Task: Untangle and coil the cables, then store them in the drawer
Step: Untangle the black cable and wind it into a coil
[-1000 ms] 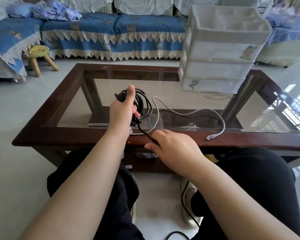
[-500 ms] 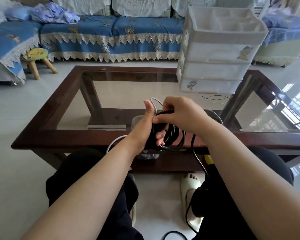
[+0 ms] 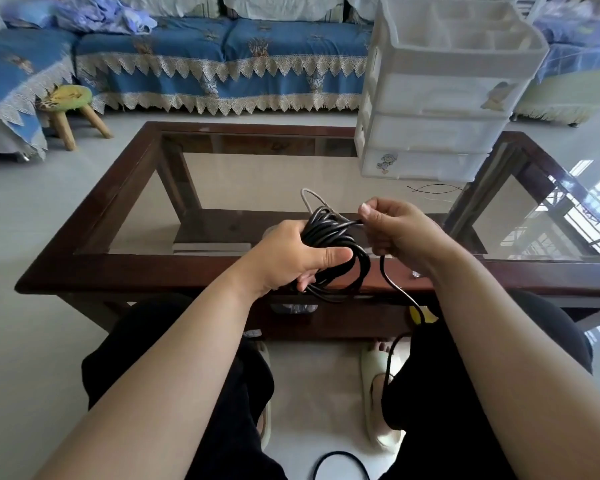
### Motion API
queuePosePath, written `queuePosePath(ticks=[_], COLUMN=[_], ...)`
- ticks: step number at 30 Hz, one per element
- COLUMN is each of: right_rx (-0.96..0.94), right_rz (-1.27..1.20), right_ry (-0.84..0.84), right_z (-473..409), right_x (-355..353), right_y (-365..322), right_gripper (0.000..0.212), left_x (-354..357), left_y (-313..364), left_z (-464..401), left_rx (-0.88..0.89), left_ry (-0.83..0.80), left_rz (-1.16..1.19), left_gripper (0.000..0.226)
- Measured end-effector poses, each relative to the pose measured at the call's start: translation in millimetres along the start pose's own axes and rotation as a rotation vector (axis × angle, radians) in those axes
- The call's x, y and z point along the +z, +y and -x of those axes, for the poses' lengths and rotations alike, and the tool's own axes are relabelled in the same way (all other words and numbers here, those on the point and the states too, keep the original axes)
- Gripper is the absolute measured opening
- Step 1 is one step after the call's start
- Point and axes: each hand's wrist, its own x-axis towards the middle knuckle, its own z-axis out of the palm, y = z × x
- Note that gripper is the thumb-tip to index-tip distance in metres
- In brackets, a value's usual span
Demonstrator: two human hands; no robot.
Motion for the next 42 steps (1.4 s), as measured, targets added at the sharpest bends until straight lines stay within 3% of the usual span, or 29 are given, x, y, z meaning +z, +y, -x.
queuePosePath(ticks=[4,6,8,11,13,17,22,25,28,30,34,40,42], right_rx=[-0.062,-0.045,-0.027,0.03,0.041,0.012,0.197,0.202,0.08,-0.038,-0.316,-0.517,-0.52], right_rz=[-0.131,-0.135,0.0,0.515,0.536,0.675,0.451,0.448,0.524,0.784,1.181,1.19,1.158], right_ry=[0.138,0.169,0.187,0.24,0.288,0.324,-0.003,-0.172,-0.065,-0.019,0.002,0.048,0.081], right_z=[-1,1,5,14,17,17,33,47,57,62,67,62,57], right_x=[21,29,35,41,41,42,50,61,74,85,105,101,99], right_y=[19,24,31,46,54,51,51,42,32,16,-20,-45,-49], right_gripper=[0.048,0.054,0.041,0.041,0.043,0.014,0.017,0.016,0.01,0.013,0.026,0.025,0.028], left_x=[-2,-3,-9,-28,-38,-42,-52,-52,-55,-55,-43,-20,-12], left_y=[-1,-3,-2,-1,-3,-10,-12,-11,-8,-8,-10,1,2], left_z=[0,-2,-5,-9,-12,-13,-12,-9,-8,-8,-9,-5,-4], left_rx=[-0.011,-0.003,-0.018,-0.022,-0.061,-0.154,-0.15,-0.101,-0.107,-0.145,-0.232,-0.239,-0.287], left_ry=[0.02,0.06,0.144,0.334,0.493,0.725,0.883,0.981,1.076,1.124,1.089,0.704,0.513], left_rz=[0.193,0.308,0.497,0.871,0.995,1.065,1.159,1.078,0.944,0.84,0.557,0.108,0.126], left_gripper=[0.03,0.042,0.045,0.037,0.043,0.047,0.043,0.038,0.037,0.032,0.027,0.067,0.08])
